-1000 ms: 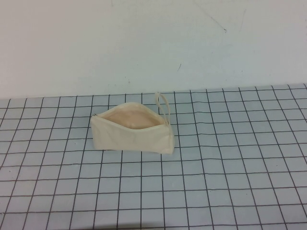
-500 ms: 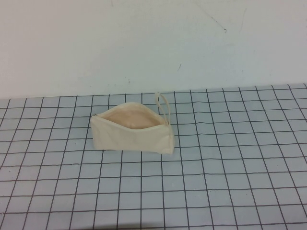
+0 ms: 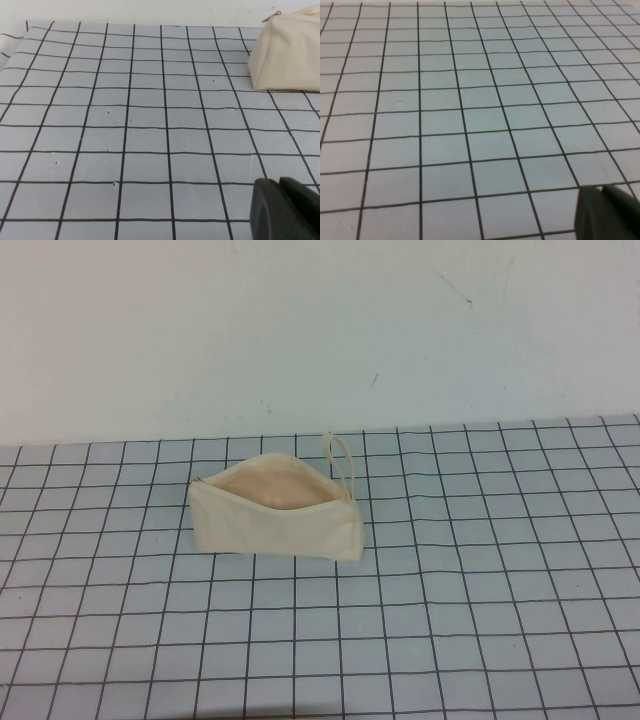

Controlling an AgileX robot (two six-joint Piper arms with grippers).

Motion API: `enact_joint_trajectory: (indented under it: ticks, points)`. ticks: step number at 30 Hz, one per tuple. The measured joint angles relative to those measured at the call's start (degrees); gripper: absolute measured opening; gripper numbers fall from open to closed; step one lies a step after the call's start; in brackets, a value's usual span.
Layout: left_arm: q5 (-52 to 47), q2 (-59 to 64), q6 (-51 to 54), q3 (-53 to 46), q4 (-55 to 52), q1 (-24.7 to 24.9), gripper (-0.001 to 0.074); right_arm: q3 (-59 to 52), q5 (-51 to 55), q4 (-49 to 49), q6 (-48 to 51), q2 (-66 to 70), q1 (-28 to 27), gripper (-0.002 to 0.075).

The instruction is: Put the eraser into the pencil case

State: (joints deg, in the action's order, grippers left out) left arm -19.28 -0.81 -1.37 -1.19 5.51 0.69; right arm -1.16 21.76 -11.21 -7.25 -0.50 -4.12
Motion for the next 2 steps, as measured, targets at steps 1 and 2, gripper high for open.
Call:
enact_joint_trajectory:
  ticks: [1, 2]
  points:
    - [0.00, 0.00, 0.00, 0.00, 0.00, 0.00, -0.0001, 0.00, 0.00, 0.00, 0.00, 0.00, 0.00, 0.0000]
    - [0.00, 0.00, 0.00, 0.00, 0.00, 0.00, -0.0001, 0.00, 0.00, 0.12, 0.04, 0.00, 0.00, 0.0000]
